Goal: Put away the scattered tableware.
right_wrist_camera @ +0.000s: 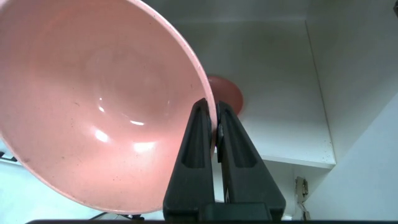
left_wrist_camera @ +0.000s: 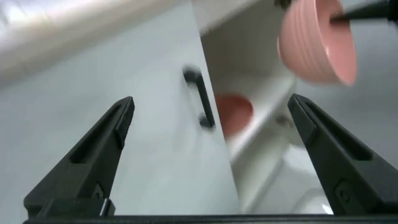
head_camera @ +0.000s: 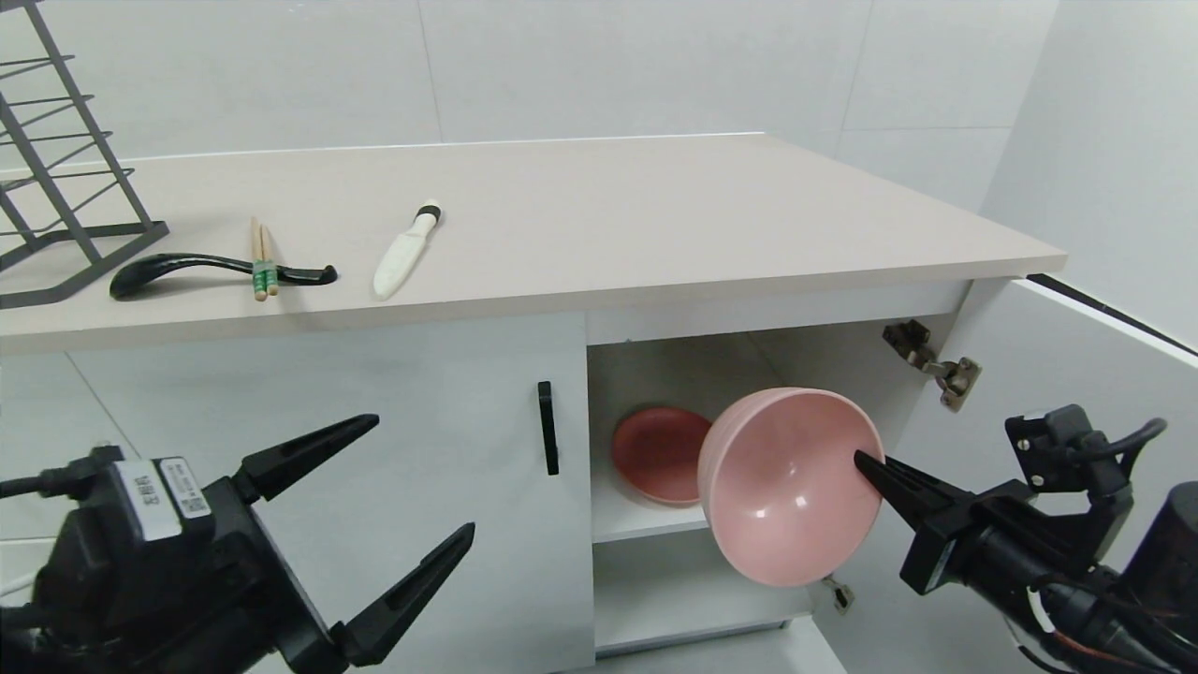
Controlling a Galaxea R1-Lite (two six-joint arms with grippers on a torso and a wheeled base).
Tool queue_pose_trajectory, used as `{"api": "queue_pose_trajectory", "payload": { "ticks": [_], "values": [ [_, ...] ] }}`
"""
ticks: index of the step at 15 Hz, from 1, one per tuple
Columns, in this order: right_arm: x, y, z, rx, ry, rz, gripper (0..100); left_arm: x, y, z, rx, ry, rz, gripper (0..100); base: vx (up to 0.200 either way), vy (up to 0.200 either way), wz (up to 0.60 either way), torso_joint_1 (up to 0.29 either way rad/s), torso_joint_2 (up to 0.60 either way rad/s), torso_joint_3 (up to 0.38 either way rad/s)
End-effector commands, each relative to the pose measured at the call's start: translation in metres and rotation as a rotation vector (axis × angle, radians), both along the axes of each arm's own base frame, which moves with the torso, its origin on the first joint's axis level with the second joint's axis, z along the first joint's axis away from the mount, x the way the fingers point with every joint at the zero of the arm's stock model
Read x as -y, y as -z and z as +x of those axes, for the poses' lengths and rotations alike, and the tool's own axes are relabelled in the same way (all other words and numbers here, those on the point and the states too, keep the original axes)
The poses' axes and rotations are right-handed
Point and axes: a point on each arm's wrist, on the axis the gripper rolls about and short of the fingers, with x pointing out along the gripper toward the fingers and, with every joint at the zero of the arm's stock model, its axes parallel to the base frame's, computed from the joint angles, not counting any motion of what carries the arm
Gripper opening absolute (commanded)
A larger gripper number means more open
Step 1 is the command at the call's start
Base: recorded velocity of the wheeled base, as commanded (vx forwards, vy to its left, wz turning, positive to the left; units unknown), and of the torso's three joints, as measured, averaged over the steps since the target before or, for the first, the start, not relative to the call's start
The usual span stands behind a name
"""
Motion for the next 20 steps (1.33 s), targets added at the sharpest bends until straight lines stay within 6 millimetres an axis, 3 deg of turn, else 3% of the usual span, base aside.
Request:
{"api": "queue_pose_trajectory", "payload": {
  "ticks": [1, 7, 10, 15, 20],
  "values": [
    [0.000, 0.000, 0.000, -0.002, -0.002, 0.001, 0, -0.013, -0.005, -0.015, -0.044, -0.001, -0.055, 100, 0.000, 0.000, 0.00, 0.000, 0.00, 0.000],
    [-0.001, 0.002, 0.001, -0.009, 0.002, -0.001, 0, -0.044, 0.004, -0.048, -0.140, -0.054, -0.012, 100, 0.000, 0.000, 0.00, 0.000, 0.00, 0.000],
    [-0.001, 0.003, 0.001, -0.014, 0.000, -0.005, 0, -0.061, -0.001, -0.063, -0.117, -0.131, -0.129, 100, 0.000, 0.000, 0.00, 0.000, 0.00, 0.000],
    [-0.003, 0.008, 0.003, -0.037, 0.000, -0.020, 0, -0.078, 0.002, -0.078, -0.084, -0.273, -0.178, 100, 0.000, 0.000, 0.00, 0.000, 0.00, 0.000],
    [-0.007, 0.026, 0.009, -0.106, -0.001, -0.073, 0, -0.087, 0.014, -0.093, -0.089, -0.397, -0.179, 100, 0.000, 0.000, 0.00, 0.000, 0.00, 0.000]
  ]
}}
